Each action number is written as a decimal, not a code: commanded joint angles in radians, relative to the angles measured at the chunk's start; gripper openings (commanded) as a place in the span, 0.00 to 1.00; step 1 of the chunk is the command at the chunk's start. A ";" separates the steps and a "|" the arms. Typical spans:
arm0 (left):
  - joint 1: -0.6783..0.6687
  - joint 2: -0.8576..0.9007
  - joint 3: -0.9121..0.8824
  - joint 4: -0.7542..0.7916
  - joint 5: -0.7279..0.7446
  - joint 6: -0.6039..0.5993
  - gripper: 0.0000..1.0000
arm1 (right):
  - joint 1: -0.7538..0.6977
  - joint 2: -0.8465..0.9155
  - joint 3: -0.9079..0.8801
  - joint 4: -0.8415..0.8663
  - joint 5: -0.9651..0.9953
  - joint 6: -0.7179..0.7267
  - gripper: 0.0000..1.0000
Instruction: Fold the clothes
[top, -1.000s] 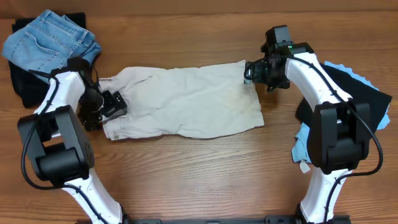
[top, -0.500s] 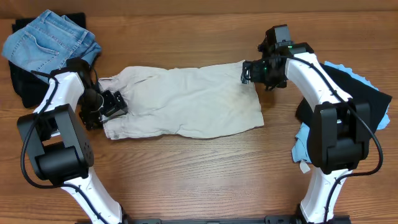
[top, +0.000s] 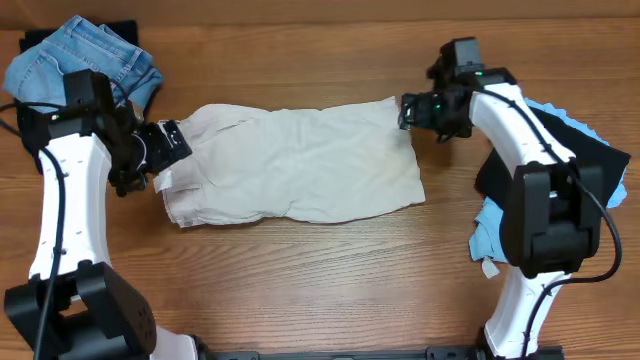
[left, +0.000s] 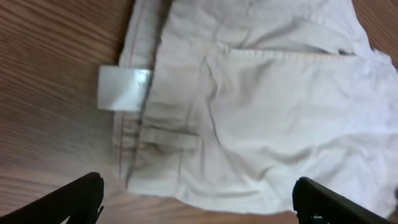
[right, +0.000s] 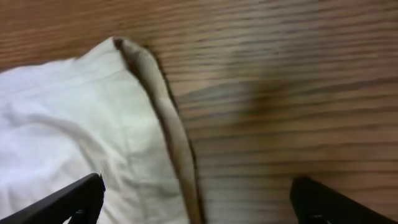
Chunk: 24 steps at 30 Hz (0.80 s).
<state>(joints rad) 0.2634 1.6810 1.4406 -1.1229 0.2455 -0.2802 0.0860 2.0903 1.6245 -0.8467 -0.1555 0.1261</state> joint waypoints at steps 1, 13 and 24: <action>-0.005 -0.010 0.000 -0.023 0.063 0.019 1.00 | -0.044 0.001 -0.003 0.003 -0.112 -0.049 1.00; -0.005 -0.010 0.000 -0.051 0.062 0.031 1.00 | -0.054 0.003 -0.103 0.005 -0.267 -0.108 1.00; -0.005 -0.010 0.000 -0.055 0.062 0.031 1.00 | -0.053 0.082 -0.140 0.065 -0.449 -0.108 1.00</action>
<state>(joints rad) 0.2634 1.6814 1.4403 -1.1782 0.2962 -0.2768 0.0341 2.1273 1.4937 -0.7898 -0.5331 0.0257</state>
